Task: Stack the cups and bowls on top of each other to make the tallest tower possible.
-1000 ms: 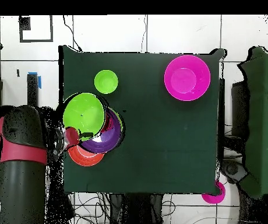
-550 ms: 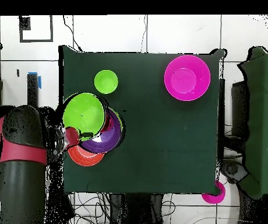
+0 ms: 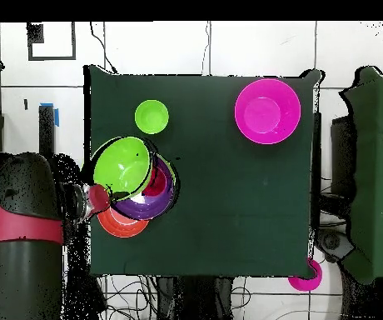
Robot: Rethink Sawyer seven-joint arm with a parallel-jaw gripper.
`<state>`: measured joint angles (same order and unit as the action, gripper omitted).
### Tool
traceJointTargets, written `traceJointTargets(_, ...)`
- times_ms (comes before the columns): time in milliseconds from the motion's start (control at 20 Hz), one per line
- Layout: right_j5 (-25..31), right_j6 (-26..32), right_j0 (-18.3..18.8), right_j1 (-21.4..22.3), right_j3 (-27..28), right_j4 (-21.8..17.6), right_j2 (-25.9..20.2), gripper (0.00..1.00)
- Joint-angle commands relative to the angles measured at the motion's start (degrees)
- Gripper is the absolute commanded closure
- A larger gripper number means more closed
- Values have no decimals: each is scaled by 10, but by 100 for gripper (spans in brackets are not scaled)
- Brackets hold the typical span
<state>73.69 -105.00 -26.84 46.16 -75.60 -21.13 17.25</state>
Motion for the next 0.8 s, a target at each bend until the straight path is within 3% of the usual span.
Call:
traceJointTargets(50, 76, 38, 17, 30, 22, 27, -65, 0)
traceJointTargets(800, 71, 25, 23, 32, 15, 34, -74, 0)
